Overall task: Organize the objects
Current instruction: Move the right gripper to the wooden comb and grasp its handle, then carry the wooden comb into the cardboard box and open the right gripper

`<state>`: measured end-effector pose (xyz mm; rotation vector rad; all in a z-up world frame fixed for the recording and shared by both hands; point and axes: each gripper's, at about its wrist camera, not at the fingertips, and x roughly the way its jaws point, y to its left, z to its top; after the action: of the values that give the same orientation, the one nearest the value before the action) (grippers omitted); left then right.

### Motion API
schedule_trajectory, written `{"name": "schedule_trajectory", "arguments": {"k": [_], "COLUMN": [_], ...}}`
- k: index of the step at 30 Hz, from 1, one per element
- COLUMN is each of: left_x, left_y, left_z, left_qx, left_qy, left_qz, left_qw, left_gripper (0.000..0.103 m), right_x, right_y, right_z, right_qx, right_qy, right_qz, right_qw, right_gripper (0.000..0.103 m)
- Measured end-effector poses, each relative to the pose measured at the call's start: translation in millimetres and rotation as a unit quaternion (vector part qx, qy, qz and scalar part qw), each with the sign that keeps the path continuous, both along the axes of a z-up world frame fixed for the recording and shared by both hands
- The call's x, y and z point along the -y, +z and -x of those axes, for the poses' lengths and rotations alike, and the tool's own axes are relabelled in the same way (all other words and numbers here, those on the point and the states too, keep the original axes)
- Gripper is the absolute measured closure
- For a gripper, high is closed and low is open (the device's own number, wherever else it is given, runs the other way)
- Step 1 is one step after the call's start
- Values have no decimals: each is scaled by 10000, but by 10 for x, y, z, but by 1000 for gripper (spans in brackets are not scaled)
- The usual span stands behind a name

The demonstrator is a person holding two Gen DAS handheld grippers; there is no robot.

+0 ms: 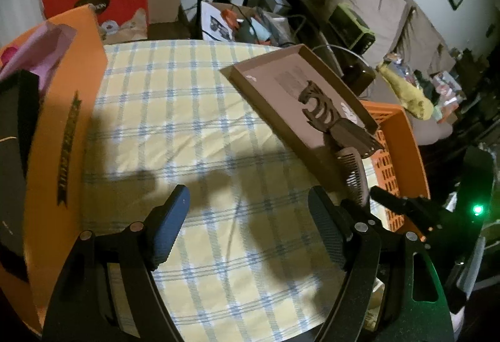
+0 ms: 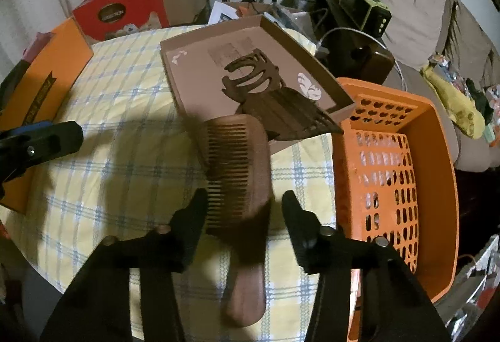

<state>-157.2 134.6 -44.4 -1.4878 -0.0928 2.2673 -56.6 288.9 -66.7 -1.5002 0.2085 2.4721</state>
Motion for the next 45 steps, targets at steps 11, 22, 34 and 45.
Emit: {"name": "schedule_trajectory", "arguments": {"k": [11,22,34,45], "left_x": [-271,-246,136,1022], "left_y": [-163,-101,280,1015], "left_z": [-52,-92,-167,-86], "left_qx": [437,524,169,-467], "left_qy": [-324,-445,-361,133], "left_qz": [-640,-1036,-1158,-1140], "left_qw": [9965,9922,9925,9923], "left_gripper": [28,70,93,93], "right_x": [55,303,745,1543], "right_y": [49,125,459,1138], "right_z": [-90,-59,99,479], "right_qx": [-72,-212,-375,-749], "right_qy": [193,542,980,1663], "right_qz": [492,1207,1260,1020], "right_qw": [9986,9910,9865,9779], "right_gripper": [61,61,61,61]}}
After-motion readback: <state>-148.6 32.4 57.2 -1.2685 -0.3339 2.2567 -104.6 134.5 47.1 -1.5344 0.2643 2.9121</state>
